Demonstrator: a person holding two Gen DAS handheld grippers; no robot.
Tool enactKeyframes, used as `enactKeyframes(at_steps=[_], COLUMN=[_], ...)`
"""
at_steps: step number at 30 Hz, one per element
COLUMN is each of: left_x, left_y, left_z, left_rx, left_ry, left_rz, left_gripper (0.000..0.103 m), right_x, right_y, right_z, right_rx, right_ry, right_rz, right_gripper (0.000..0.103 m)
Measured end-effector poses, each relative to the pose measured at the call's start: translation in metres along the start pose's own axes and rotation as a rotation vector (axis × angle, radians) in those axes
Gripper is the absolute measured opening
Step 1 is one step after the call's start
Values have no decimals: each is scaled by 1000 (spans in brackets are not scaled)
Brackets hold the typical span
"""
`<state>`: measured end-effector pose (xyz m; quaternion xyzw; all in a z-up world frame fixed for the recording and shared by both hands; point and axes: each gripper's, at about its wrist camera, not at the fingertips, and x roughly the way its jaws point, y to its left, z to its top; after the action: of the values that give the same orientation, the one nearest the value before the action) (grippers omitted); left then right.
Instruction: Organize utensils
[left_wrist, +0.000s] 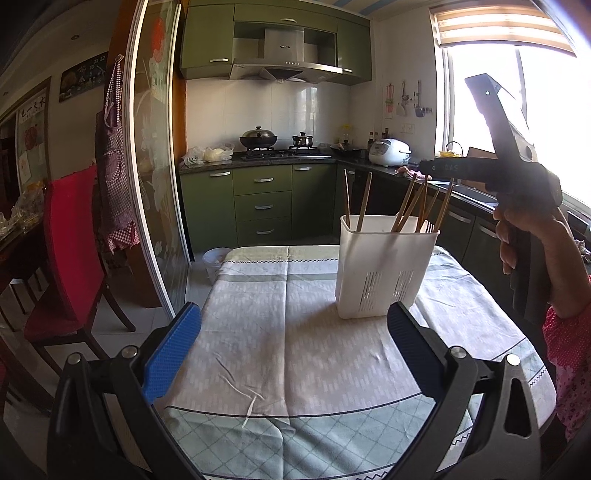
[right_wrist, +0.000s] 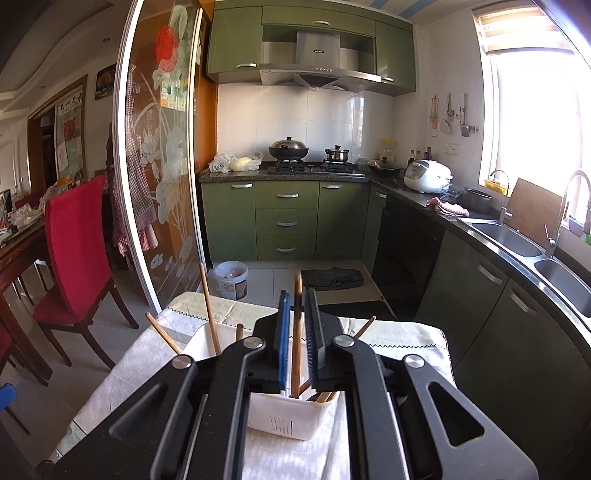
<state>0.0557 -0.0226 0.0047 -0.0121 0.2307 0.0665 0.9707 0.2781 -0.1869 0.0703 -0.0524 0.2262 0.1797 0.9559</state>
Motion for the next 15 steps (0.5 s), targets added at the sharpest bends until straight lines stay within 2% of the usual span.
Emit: enactKeyframes(at_steps=[1,4,8,12,15], left_x=[0,-3,-5,-8,-10], left_y=[-1,-4,-6,-10,-15], left_z=[0,0,-1,-2,-4], left_rx=[2,9,18,20,29], left_ry=[-1,-8,-15,-21,-21], left_rz=[0,5,3,-7,-12], left_gripper=[96,96,96,96,96], right_x=[-2,-24,-81,-136,-168], right_y=[0,-1,-7,-15,-25], right_z=[0,2,-5,-39,-76], right_rx=[3,17,47,68,92], right_ry=[-4,-42,-124,-172,-182], right_rz=[4,10,49,54,16], right_gripper=[35,35,39,56,69])
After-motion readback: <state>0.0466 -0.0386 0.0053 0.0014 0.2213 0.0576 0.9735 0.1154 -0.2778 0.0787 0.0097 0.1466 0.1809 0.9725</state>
